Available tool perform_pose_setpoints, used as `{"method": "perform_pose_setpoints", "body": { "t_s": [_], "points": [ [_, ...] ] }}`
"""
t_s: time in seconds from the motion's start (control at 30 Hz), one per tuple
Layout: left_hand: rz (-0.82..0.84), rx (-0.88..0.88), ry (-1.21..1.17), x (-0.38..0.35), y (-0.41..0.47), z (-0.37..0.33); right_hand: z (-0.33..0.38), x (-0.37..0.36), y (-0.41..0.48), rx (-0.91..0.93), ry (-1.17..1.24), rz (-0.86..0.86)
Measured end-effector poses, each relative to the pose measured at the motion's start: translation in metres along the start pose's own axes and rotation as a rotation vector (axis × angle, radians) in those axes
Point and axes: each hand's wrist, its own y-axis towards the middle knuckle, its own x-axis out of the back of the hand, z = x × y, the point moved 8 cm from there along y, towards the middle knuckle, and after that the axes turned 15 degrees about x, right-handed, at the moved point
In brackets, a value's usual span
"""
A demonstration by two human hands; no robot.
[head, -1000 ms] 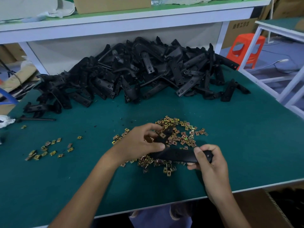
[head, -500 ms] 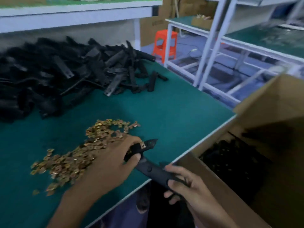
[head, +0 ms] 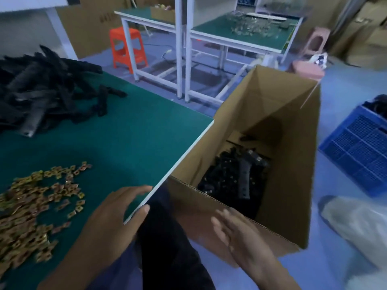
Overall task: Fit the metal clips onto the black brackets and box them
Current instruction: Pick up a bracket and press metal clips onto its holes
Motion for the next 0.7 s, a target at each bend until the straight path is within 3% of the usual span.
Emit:
{"method": "perform_pose_setpoints", "body": {
  "t_s": [0.17, 0.33, 0.5, 0.57, 0.7],
  "points": [
    [-0.049, 0.121, -0.001, 0.029, -0.010, 0.050, -0.025, -0.065, -0.009, 0.091, -0.384, 0.267],
    [-0.209, 0.336, -0.009, 0.086, -0.023, 0.115, -0.036, -0.174, -0.016, 0.510, -0.776, 0.638],
    [-0.459, 0.525, -0.004, 0.157, -0.028, 0.179, -0.076, -0.280, -0.026, 0.763, -1.016, 1.026],
    [-0.542, 0.591, 0.017, 0.181, -0.026, 0.206, -0.096, -0.298, -0.025, 0.789, -1.139, 1.075],
    [-0.666, 0.755, -0.044, 0.227, -0.010, 0.265, -0.096, -0.301, -0.025, 0.911, -1.181, 0.914]
  ]
}}
